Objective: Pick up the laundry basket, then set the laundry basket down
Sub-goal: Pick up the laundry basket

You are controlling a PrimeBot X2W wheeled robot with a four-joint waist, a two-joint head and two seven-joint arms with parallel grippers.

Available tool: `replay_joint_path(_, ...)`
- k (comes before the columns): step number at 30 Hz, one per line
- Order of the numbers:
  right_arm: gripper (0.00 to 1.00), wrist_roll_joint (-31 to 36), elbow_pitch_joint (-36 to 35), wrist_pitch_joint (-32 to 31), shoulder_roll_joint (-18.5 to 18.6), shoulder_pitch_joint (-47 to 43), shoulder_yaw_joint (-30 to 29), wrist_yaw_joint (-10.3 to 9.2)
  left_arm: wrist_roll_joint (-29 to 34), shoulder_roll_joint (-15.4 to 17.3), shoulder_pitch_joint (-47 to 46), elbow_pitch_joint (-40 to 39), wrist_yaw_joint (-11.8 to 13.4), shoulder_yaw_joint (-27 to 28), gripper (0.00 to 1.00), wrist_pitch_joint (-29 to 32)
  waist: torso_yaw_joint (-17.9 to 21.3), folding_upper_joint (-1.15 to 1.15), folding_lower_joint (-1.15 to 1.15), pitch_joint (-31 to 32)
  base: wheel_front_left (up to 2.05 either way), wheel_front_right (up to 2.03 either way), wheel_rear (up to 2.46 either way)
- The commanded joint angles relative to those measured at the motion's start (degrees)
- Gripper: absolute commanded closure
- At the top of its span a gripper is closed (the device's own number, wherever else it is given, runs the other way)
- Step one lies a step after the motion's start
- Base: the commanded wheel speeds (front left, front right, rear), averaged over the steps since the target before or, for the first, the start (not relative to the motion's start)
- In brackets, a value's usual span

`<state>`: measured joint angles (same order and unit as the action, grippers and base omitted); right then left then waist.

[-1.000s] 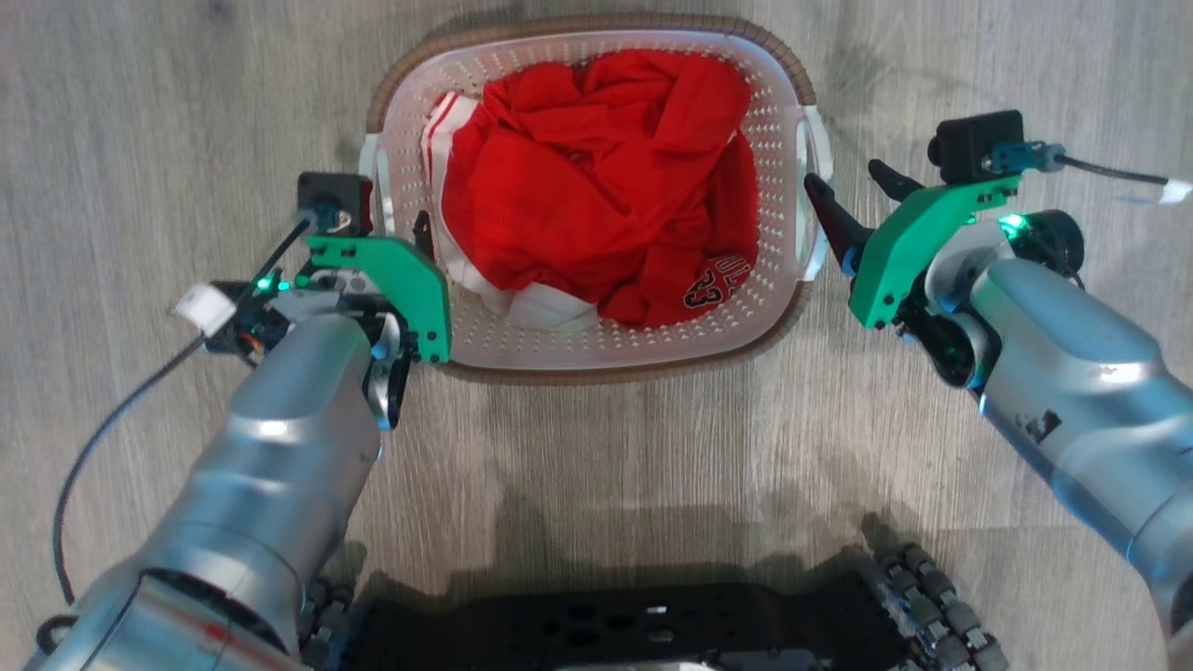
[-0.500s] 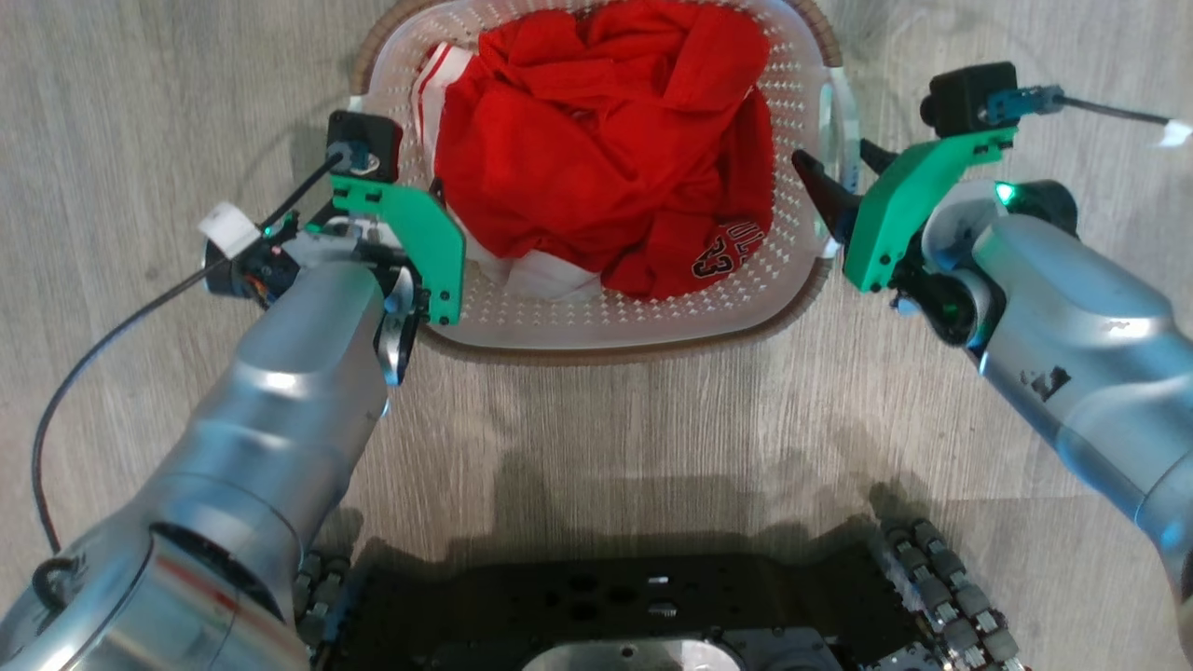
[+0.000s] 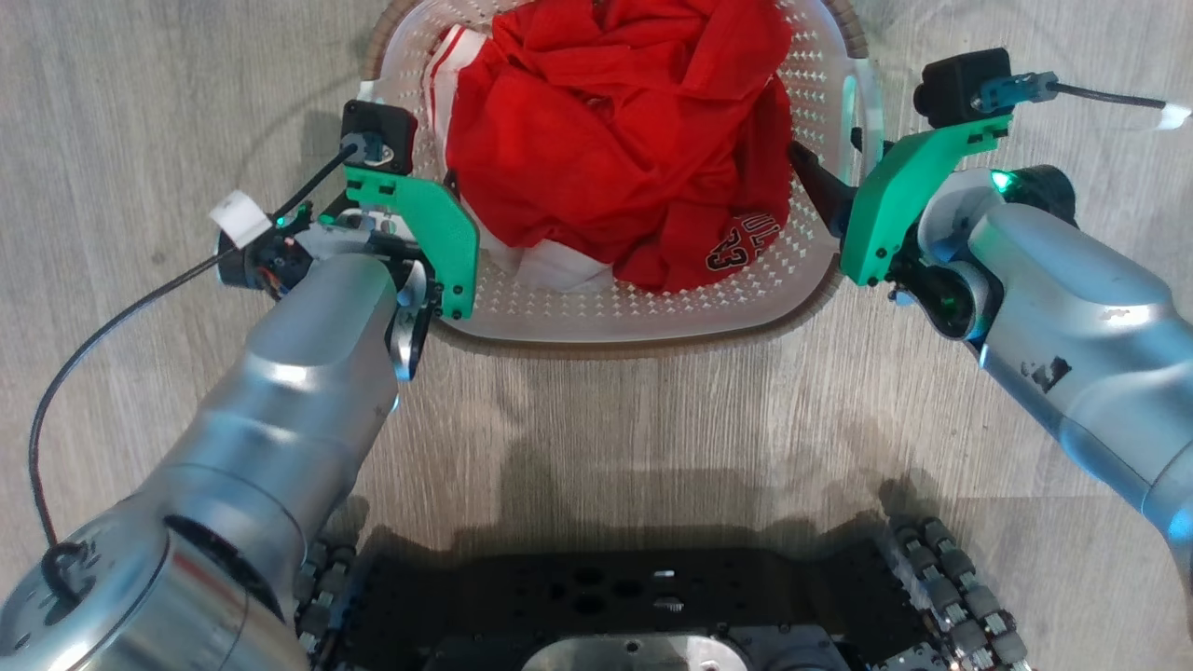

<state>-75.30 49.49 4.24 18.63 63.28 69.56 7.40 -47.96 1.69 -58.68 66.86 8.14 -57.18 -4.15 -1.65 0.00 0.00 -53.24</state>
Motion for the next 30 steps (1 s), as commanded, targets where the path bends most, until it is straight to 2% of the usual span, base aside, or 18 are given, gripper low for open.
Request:
replay_joint_path(1, 0.0, -0.5, -0.5, 0.8, 1.0, -2.4, 0.7, 0.09, -0.5, 1.2, 0.2, -0.9, 0.4, 0.0, 0.0, -0.5, -0.1, 0.0, 0.0, 0.0, 0.0, 0.0, 0.0)
replay_joint_path(16, 0.0, 0.0, 3.8, -0.5, -0.8, 0.5, 2.9, 0.09, -5.2, 1.2, -1.9, -1.2, 0.5, -5.8, 0.0, 0.2, -0.9, 0.0, 0.0, -1.6, 0.0, 0.0, 0.0)
replay_joint_path(30, 0.0, -0.6, 3.7, -0.8, -1.1, 0.2, 3.5, 0.09, -9.1, 1.2, -3.1, -0.7, 1.1, -9.6, 0.0, 0.7, -0.8, 0.0, 0.0, -1.9, 0.0, 0.0, 0.0)
